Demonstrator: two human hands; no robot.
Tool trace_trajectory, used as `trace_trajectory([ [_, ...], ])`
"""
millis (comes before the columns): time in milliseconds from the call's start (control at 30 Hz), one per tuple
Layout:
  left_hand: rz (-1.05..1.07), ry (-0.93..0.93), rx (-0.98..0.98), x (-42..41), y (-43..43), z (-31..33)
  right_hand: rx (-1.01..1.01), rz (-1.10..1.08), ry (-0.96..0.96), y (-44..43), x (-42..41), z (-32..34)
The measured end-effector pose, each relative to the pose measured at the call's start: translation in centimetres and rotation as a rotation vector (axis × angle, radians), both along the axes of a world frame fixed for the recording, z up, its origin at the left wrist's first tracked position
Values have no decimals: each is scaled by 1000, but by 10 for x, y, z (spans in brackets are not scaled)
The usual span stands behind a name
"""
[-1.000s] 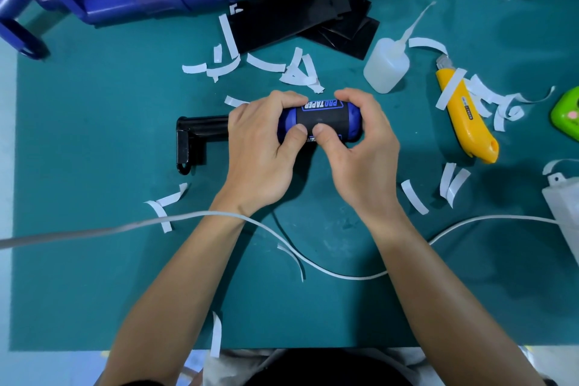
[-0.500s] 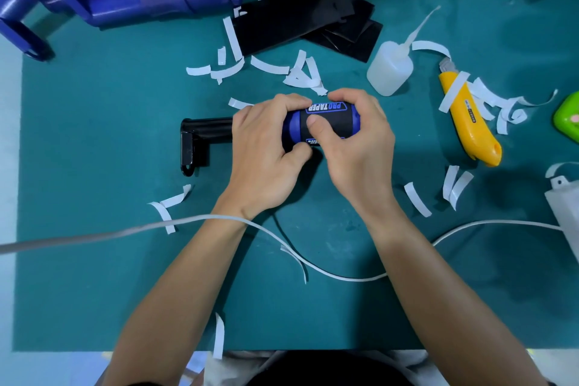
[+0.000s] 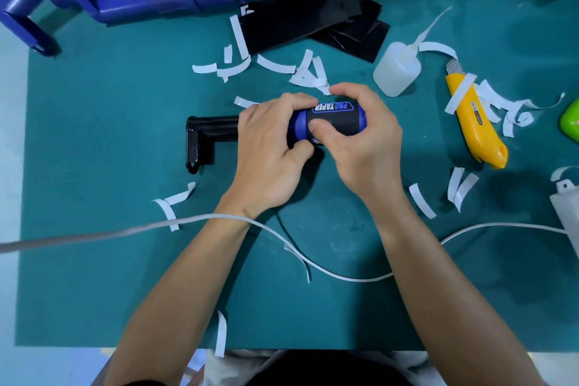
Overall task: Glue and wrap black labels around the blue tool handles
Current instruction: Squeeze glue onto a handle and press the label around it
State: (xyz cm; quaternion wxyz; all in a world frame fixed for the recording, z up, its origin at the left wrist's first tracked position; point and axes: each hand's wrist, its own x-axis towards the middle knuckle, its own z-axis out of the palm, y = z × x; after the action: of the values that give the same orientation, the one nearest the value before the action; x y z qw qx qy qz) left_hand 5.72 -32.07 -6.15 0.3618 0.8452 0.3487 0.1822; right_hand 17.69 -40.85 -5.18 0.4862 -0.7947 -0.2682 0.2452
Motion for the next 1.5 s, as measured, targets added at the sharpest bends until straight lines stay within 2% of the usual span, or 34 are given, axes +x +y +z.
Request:
trace_trajectory([
  [300,52,-5,53,4,-2,-4,3,100,95,-8,14,-3],
  [700,84,-6,49,8,-6,-2,38,124,54,-11,13,-4],
  [933,76,-37,95,5,-4,-10,64,212,237,-23,34,-8],
  [1133,129,-28,165,12,-8,-10,18,142,43,-19,17,-8],
  [1500,49,-34,197,4,-7,-10,35,251,203,-29,41,-11],
])
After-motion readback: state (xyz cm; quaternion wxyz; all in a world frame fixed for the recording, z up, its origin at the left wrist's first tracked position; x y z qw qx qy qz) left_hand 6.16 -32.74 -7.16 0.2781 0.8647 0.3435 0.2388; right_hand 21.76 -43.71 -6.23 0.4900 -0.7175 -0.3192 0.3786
